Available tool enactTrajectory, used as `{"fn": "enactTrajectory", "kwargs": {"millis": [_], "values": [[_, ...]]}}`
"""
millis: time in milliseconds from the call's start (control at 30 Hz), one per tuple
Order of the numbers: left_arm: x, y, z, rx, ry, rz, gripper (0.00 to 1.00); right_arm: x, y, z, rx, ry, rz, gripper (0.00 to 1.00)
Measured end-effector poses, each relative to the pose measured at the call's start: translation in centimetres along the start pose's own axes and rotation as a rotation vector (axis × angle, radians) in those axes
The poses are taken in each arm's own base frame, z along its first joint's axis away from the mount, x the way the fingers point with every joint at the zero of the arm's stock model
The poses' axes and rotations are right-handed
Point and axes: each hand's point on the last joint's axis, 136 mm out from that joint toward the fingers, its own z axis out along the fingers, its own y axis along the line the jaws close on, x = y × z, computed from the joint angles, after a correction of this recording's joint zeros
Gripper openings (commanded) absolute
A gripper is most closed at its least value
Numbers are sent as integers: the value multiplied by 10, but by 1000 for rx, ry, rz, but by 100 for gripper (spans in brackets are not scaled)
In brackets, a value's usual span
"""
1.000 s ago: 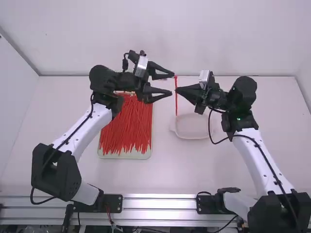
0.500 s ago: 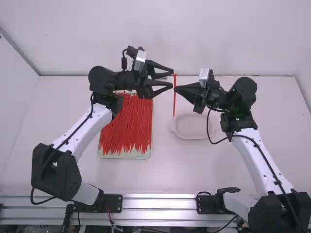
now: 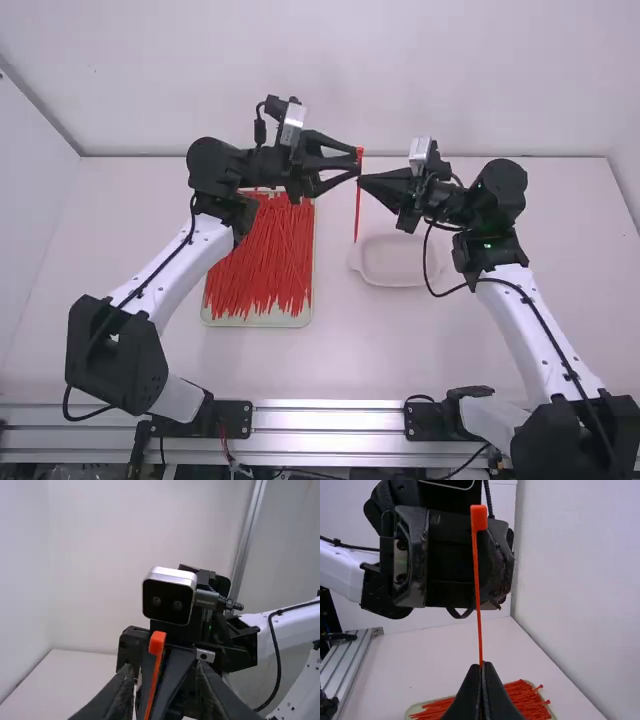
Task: Fasten the cable tie
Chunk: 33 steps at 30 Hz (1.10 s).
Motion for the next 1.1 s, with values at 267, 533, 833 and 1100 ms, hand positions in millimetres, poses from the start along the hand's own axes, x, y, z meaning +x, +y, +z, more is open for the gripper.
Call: {"fn": "enactTrajectory", "kwargs": {"millis": [267, 533, 833, 1100], "values": [[-2, 2, 0, -12, -12, -6, 15, 0, 0, 0, 0, 0, 14, 0], [-2, -1, 5, -4, -15, -23, 14, 0, 2, 0, -12, 1, 16, 0], [-2, 0, 5, -10, -19, -35, 2, 0, 4, 0, -23, 2, 17, 0], [1, 10, 3, -47, -19, -107, 2, 0, 1, -3, -14, 3, 50, 49]]}}
